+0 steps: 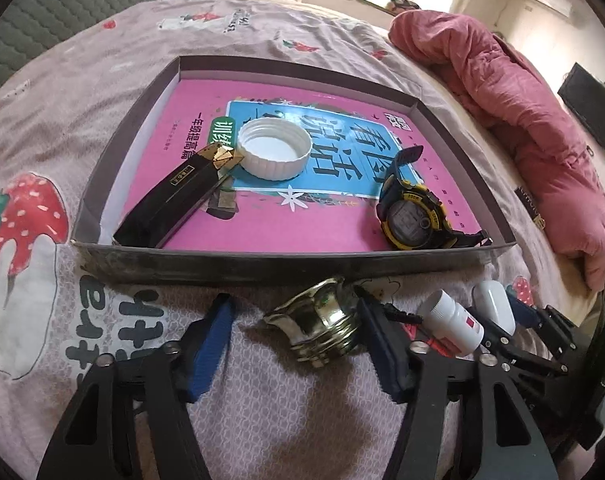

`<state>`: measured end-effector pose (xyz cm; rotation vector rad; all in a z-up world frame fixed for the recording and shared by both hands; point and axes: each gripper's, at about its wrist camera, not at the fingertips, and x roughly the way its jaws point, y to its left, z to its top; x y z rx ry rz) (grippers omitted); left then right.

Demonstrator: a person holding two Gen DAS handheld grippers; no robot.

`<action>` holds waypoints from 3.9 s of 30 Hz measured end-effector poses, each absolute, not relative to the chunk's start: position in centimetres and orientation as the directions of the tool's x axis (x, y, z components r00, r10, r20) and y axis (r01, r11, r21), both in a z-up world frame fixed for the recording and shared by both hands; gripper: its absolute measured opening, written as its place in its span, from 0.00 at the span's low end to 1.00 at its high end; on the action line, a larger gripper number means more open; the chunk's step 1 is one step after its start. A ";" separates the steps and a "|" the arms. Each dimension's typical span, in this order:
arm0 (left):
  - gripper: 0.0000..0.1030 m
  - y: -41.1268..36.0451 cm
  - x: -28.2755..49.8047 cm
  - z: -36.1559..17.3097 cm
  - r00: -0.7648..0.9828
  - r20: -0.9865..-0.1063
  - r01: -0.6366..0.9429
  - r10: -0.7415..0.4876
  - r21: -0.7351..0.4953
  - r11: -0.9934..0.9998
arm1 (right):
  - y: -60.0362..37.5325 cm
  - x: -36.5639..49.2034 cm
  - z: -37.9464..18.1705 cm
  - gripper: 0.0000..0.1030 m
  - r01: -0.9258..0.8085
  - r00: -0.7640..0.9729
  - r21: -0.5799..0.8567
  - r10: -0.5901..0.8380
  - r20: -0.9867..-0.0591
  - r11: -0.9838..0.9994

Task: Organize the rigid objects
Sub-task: 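Close the left gripper on the gold metal cap while the right grasps the earbud case, then carry the gold cap with the left gripper into the box while the right carries the earbud case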

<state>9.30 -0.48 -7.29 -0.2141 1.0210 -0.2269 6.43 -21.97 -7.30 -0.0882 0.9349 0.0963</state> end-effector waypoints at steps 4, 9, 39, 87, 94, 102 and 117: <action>0.46 -0.6 9.3 -7.4 0.501 -0.820 0.087 -0.275 -0.269 0.959 | -21.9 6.4 -7.1 0.46 -0.127 0.596 -0.034 0.049 -0.802 0.991; 0.46 -0.7 9.1 -7.0 0.505 -0.817 0.104 -0.277 -0.261 0.960 | -21.9 6.3 -6.8 0.46 -0.135 0.603 -0.031 0.057 -0.796 0.990; 0.46 0.1 6.7 -1.4 0.626 -0.732 0.158 -0.269 -0.218 0.963 | -20.4 3.9 -0.6 0.46 -0.205 0.745 -0.051 0.122 -0.656 0.978; 0.46 1.5 7.4 3.3 0.708 -0.680 0.101 -0.192 -0.171 0.980 | -20.7 3.7 3.5 0.46 -0.214 0.838 -0.082 0.140 -0.528 0.973; 0.46 1.2 8.5 2.7 0.704 -0.684 0.098 -0.191 -0.173 0.980 | -21.0 4.8 3.8 0.46 -0.205 0.843 -0.071 0.139 -0.519 0.976; 0.46 0.3 10.3 1.7 0.696 -0.691 0.101 -0.197 -0.177 0.979 | -20.7 6.5 3.4 0.46 -0.202 0.838 -0.070 0.135 -0.528 0.977; 0.46 -1.2 12.9 -1.7 0.663 -0.720 0.117 -0.206 -0.172 0.978 | -20.8 8.5 1.3 0.46 -0.185 0.811 -0.076 0.109 -0.575 0.980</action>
